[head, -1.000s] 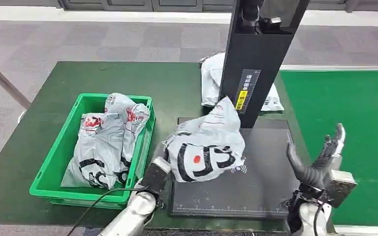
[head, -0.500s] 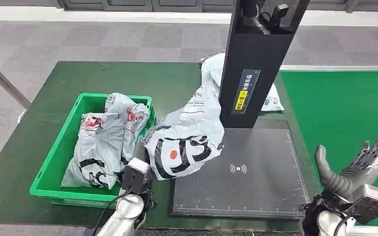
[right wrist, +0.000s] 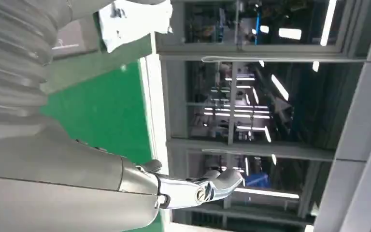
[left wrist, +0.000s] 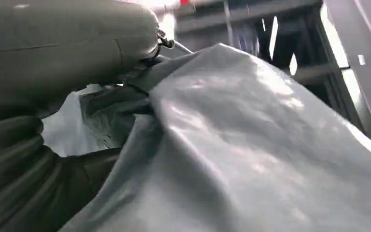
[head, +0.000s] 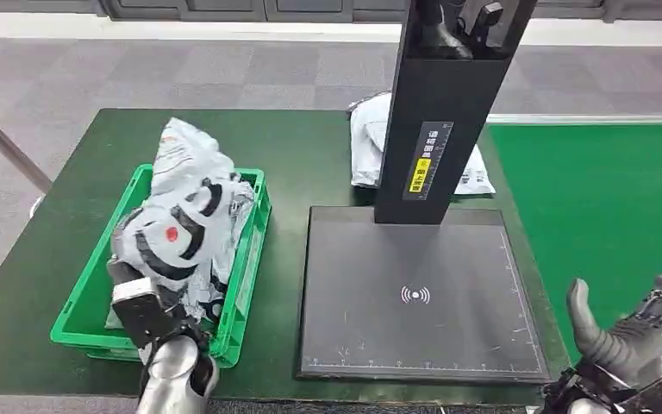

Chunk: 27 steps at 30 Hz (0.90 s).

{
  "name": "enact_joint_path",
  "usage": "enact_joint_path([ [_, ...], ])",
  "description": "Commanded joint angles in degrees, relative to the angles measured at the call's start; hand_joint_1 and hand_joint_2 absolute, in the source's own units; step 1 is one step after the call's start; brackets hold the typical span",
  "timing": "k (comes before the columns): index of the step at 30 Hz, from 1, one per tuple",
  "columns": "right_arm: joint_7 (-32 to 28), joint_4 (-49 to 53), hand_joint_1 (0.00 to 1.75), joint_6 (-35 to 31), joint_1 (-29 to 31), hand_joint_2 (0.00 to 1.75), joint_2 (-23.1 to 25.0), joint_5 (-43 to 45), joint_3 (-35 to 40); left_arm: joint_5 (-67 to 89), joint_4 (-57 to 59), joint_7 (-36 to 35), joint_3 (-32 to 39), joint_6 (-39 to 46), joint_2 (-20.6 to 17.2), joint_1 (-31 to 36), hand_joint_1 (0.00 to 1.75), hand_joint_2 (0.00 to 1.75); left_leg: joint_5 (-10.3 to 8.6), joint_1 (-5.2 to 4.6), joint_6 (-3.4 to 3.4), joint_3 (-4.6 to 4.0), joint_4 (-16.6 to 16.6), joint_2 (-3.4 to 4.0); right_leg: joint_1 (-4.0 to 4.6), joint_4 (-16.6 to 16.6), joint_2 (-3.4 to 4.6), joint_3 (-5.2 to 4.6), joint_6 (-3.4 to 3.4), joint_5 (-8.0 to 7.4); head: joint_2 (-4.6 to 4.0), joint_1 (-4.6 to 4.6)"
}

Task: Moved the parcel from conveyor to table for the left to box.

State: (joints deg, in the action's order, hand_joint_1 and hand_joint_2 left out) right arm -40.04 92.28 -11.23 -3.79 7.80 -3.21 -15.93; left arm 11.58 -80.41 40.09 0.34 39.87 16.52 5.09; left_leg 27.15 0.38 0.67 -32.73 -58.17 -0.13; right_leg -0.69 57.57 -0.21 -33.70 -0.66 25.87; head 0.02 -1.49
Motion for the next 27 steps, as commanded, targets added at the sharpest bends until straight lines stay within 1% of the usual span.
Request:
enact_joint_path([
  [1, 0.04, -9.3, 0.0, 0.8, 2.41, 1.75, 0.85, -2.3, 5.09, 2.1, 4.16, -0.09, 20.25, 0.13, 3.48, 7.15, 1.75, 1.75, -0.07, 0.07, 0.01, 0.05, 0.1, 0.17, 0.08, -0.13, 0.17, 0.02, 0.08, -0.15, 0.0, 0.02],
  [3, 0.04, -9.94, 0.0, 0.51, 2.21, 1.75, 0.8, -2.31, 5.62, 3.59, 4.67, -0.09, 22.03, 0.13, 3.48, 7.42, 1.75, 1.75, -0.1, 0.05, 0.04, 0.08, 0.12, 0.15, 0.07, -0.14, 0.16, 0.05, 0.11, -0.17, 0.0, 0.0],
  [8, 0.04, -12.57, 0.0, 0.4, 1.93, 1.75, -0.17, -1.36, 6.82, 5.64, 14.4, -0.09, 18.09, 0.13, 3.48, 7.36, 1.75, 1.75, -0.19, -0.01, 0.03, 0.23, 0.24, -0.08, 0.0, -0.23, -0.07, 0.26, 0.1, -0.16, 0.0, 0.0],
  [11, 0.04, -13.07, 0.0, 1.42, 2.04, 1.75, 0.74, -1.83, 6.26, 7.48, 18.17, -0.09, 17.02, 0.13, 3.48, 7.38, 1.75, 1.75, -0.15, -0.06, 0.02, 0.32, 0.16, -0.29, -0.07, -0.12, -0.34, 0.4, 0.04, -0.01, 0.0, 0.0],
  [13, 0.04, -13.07, 0.0, 1.42, 2.04, 1.75, 0.74, -1.83, 6.26, 7.48, 18.17, -0.09, 17.02, 0.13, 3.48, 7.38, 1.75, 1.75, -0.24, -0.08, -0.03, 0.31, 0.23, -0.41, -0.09, -0.18, -0.54, 0.42, 0.05, -0.07, 0.0, 0.0],
  [15, 0.04, -13.07, 0.0, 1.42, 2.04, 1.75, 0.74, -1.83, 6.26, 7.48, 18.17, -0.09, 17.02, 0.13, 3.48, 7.38, 1.75, 1.75, -0.32, -0.18, -0.11, 0.36, 0.25, -0.7, -0.19, -0.15, -0.79, 0.53, 0.01, 0.01, 0.0, 0.0],
  [16, 0.04, -13.07, 0.0, 1.42, 2.04, 1.75, 0.74, -1.83, 6.26, 7.48, 18.17, -0.09, 17.02, 0.13, 3.48, 7.38, 1.75, 1.75, -0.39, -0.17, -0.11, 0.26, 0.31, -0.7, -0.18, -0.22, -0.8, 0.52, 0.02, -0.09, 0.0, 0.0],
  [17, 0.04, -14.23, 0.0, 1.13, 2.77, 1.75, 0.38, -1.98, 6.43, 8.9, 29.76, -2.62, 10.28, 0.13, 0.73, 9.84, 1.75, 1.75, -0.18, -0.24, -0.18, 0.07, 0.17, -0.89, -0.27, -0.02, -0.99, 0.66, -0.08, 0.37, 0.0, 0.02],
  [18, 0.04, -14.28, 0.0, 1.11, 2.73, 1.75, 0.37, -1.99, 6.39, 9.42, 31.33, -3.8, 9.0, 0.13, 0.47, 10.02, 1.75, 1.75, -0.11, -0.26, -0.2, -0.18, 0.25, -0.88, -0.28, -0.08, -1.0, 0.53, 0.04, 0.42, 0.0, 0.0],
  [19, 0.04, -14.41, 0.0, 0.94, 2.6, 1.75, 0.38, -1.97, 6.34, 8.05, 33.81, -4.6, 7.84, 0.13, 0.3, 10.21, 1.75, 1.75, 0.08, -0.34, -0.2, 0.28, 0.3, -1.15, -0.37, -0.07, -1.27, 1.06, 0.0, 0.64, 0.0, 0.0],
  [20, 0.04, -14.31, 0.0, 0.92, 2.49, 1.75, 0.41, -1.94, 6.37, 7.52, 34.54, -3.27, 8.24, 0.13, 0.41, 10.1, 1.75, 1.75, -0.07, -0.34, -0.23, -0.02, 0.3, -1.17, -0.37, -0.11, -1.29, 0.75, 0.0, 0.51, 0.0, 0.02],
  [21, 0.04, -14.31, 0.0, 0.92, 2.49, 1.75, 0.41, -1.94, 6.37, 7.52, 34.54, -3.27, 8.24, 0.13, 0.41, 10.1, 1.75, 1.75, -0.17, -0.35, -0.25, -0.08, 0.35, -1.15, -0.36, -0.19, -1.28, 0.7, 0.01, 0.42, 0.0, 0.0],
  [22, 0.04, -14.31, 0.0, 0.92, 2.49, 1.75, 0.41, -1.94, 6.37, 7.52, 34.54, -3.27, 8.24, 0.13, 0.41, 10.1, 1.75, 1.75, -0.34, -0.4, -0.29, -0.4, 0.42, -1.22, -0.41, -0.25, -1.34, 0.41, 0.0, 0.29, 0.0, 0.0],
  [23, 0.04, -14.31, 0.0, 0.92, 2.49, 1.75, 0.41, -1.94, 6.37, 7.52, 34.54, -3.27, 8.24, 0.13, 0.41, 10.1, 1.75, 1.75, -0.41, -0.52, -0.38, -0.17, 0.55, -1.42, -0.52, -0.33, -1.55, 0.7, -0.06, 0.3, 0.0, 0.0],
  [24, 0.04, -14.31, 0.0, 0.92, 2.49, 1.75, 0.41, -1.94, 6.37, 7.52, 34.54, -3.27, 8.24, 0.13, 0.41, 10.1, 1.75, 1.75, 0.08, -0.52, -0.4, 0.11, -0.21, -1.82, -0.57, 0.36, -1.94, 0.85, -0.2, 0.94, 0.0, 0.0],
  [25, 0.04, -14.31, 0.0, 0.92, 2.49, 1.75, 0.41, -1.94, 6.37, 7.52, 34.54, -3.27, 8.24, 0.13, 0.41, 10.1, 1.75, 1.75, 0.11, -0.58, -0.41, -0.26, -0.26, -1.75, -0.63, 0.49, -1.82, 0.44, -0.16, 1.03, 0.0, 0.0],
  [26, 0.04, -14.31, 0.0, 0.92, 2.49, 1.75, 0.41, -1.94, 6.37, 7.52, 34.54, -3.27, 8.24, 0.13, 0.41, 10.1, 1.75, 1.75, 0.43, -0.62, -0.41, 0.31, -0.19, -1.77, -0.67, 0.49, -1.83, 1.08, -0.15, 1.42, 0.0, 0.0],
  [27, 0.04, -14.31, 0.0, 0.92, 2.49, 1.75, 0.41, -1.94, 6.37, 7.52, 34.54, -3.27, 8.24, 0.13, 0.41, 10.1, 1.75, 1.75, 0.19, -0.6, -0.41, -0.32, -0.29, -1.56, -0.64, 0.59, -1.6, 0.37, -0.12, 1.11, 0.0, 0.02],
])
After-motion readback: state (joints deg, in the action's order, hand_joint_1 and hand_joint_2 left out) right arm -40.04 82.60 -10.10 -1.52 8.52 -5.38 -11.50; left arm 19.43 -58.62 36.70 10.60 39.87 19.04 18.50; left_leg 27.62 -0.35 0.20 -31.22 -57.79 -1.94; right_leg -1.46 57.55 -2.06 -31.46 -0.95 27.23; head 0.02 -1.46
